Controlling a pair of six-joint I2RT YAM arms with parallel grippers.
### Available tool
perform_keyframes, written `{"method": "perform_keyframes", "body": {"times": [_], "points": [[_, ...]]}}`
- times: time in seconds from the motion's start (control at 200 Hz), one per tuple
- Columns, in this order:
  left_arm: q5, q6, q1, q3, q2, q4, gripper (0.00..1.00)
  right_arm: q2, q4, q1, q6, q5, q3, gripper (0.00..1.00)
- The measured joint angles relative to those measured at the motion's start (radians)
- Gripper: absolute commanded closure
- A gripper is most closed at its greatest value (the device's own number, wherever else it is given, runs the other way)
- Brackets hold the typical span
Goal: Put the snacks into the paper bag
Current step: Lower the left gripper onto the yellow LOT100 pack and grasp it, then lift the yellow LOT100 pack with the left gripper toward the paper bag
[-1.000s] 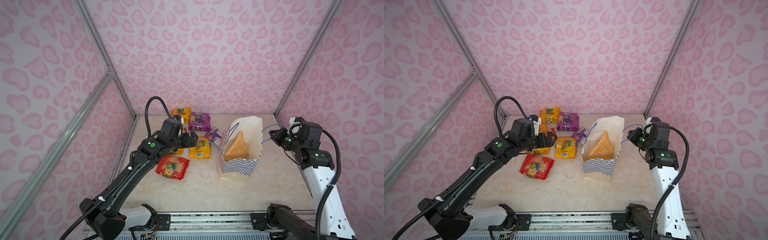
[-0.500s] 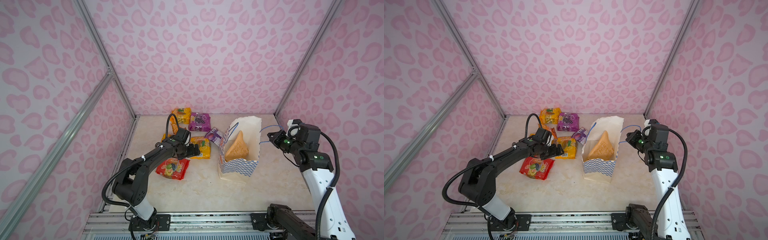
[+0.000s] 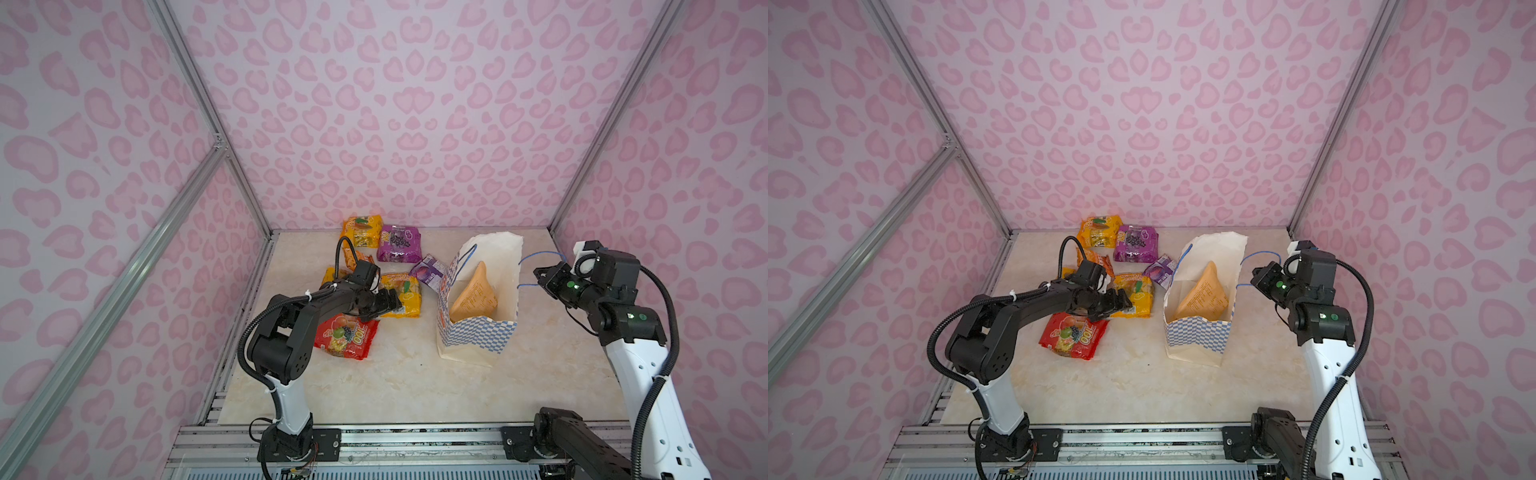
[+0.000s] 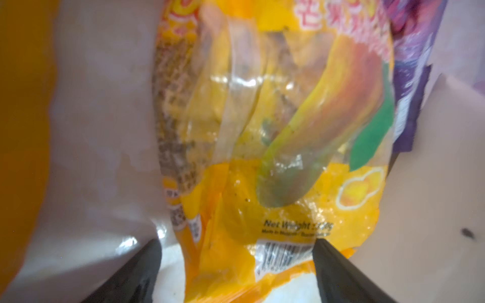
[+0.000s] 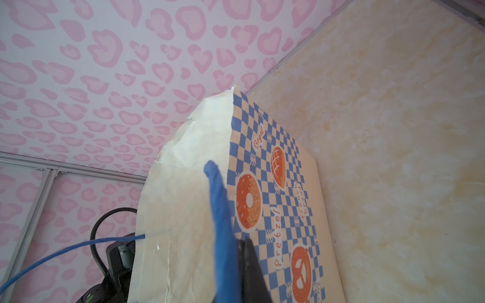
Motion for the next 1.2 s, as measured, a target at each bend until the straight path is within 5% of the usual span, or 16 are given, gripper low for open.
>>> {"method": "perform_keyframes", "body": {"times": [0.6, 0.81, 1.2], "points": [[0.177, -0.302, 0.023, -0.184, 0.034, 0.514, 0.23, -0.012, 0.002, 0.004, 0.005, -0.003, -0.027, 1.0], [0.202, -0.389, 0.023, -0.205, 0.069, 0.616, 0.43, -0.014, 0.002, 0.006, 0.009, -0.005, -0.033, 1.0], [0.22, -0.473, 0.021, -0.216, 0.105, 0.689, 0.94, -0.03, 0.002, 0.009, 0.013, -0.008, -0.045, 1.0]]}}
